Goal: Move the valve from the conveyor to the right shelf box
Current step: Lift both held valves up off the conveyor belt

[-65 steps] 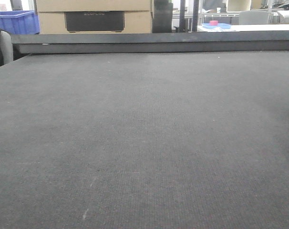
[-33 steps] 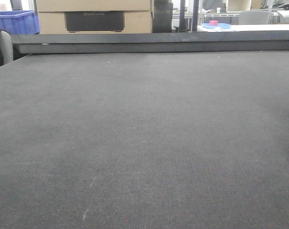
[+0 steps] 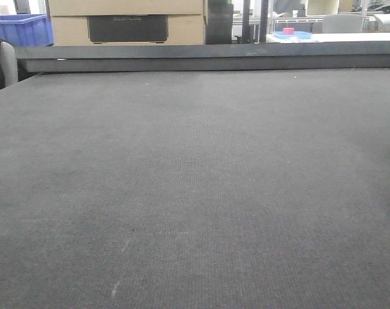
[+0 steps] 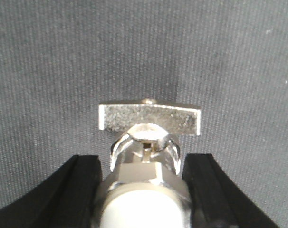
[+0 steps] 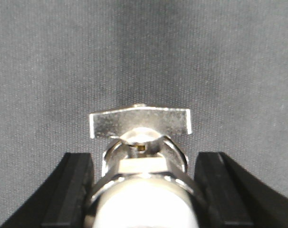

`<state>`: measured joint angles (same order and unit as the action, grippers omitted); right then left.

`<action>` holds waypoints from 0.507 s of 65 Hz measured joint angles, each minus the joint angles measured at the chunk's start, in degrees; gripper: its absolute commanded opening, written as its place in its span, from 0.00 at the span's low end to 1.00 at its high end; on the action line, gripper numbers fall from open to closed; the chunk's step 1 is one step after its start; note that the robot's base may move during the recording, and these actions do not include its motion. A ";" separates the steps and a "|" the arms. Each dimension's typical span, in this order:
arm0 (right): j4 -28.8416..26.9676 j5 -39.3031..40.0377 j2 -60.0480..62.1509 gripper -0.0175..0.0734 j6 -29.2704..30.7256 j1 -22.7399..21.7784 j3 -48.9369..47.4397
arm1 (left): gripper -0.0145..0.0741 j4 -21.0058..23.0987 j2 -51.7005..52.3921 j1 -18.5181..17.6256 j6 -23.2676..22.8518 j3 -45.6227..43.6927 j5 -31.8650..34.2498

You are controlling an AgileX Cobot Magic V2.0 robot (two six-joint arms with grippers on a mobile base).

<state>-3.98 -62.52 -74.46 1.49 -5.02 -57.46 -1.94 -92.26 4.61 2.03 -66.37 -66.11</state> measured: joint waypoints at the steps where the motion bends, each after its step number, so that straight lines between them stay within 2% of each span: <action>1: 0.00 0.13 0.26 0.01 0.00 0.00 0.00 | 0.04 0.22 0.30 0.00 0.30 0.00 0.13; 9: -0.10 0.39 2.72 0.01 0.00 0.00 0.00 | 0.04 2.59 4.89 0.00 3.22 0.63 3.53; 20: -0.10 4.30 7.62 0.01 2.02 0.00 1.42 | 0.04 6.84 15.42 0.00 4.92 5.87 14.16; 33: -0.10 12.75 15.58 0.01 2.60 0.00 8.01 | 0.04 7.38 29.03 0.00 5.29 16.56 26.72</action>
<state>-4.08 -49.77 -58.88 4.08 -5.02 -49.45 5.44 -63.23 4.61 7.32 -49.81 -39.39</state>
